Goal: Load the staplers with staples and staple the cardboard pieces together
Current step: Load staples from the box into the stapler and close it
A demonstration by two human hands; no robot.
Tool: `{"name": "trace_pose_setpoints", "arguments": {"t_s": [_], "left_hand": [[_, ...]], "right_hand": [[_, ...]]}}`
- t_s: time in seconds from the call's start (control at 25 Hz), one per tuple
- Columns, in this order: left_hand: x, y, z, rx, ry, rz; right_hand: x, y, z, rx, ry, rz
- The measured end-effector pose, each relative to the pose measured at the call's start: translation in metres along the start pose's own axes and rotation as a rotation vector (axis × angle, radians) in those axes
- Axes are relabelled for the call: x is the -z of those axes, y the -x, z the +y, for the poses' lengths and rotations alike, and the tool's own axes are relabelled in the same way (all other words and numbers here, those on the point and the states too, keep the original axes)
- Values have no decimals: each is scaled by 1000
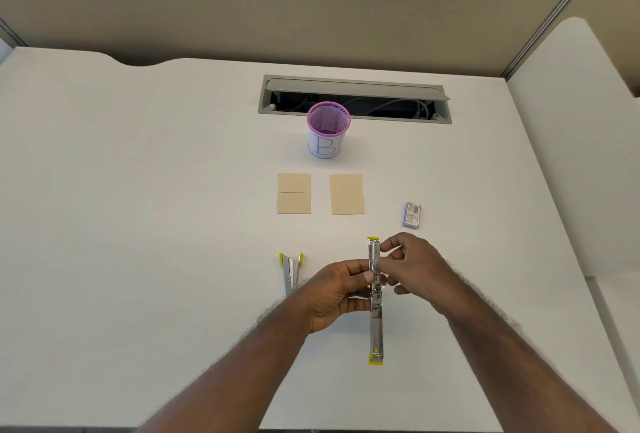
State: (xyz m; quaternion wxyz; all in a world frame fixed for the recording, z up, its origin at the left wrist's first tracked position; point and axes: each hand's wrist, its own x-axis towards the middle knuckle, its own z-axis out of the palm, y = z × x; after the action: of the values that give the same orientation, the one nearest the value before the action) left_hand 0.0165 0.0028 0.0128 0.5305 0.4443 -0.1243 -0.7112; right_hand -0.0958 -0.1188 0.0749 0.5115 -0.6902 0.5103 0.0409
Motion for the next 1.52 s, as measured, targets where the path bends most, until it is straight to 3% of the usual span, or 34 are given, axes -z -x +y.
{"name": "trace_pose_setpoints", "arguments": {"t_s": [0.12,0.4,0.76,1.08,1.4,1.52], "left_hand": [[0,0,1,-2,19,13],[0,3,3,0,7,0],[-3,4,3,-4,-13,18],[0,6,1,8,-6,2],[5,9,1,15,63,-32],[7,10,4,0,123,-5]], "right_hand": [[-1,0,1,50,-40,45],[5,3,4,31,-32,-153],[-4,-6,5,-2,-38,39],[1,-8,6,-146,-265,-138],[5,3,14,-20,-340,-179],[10,14,18,166,-259,-90]]}}
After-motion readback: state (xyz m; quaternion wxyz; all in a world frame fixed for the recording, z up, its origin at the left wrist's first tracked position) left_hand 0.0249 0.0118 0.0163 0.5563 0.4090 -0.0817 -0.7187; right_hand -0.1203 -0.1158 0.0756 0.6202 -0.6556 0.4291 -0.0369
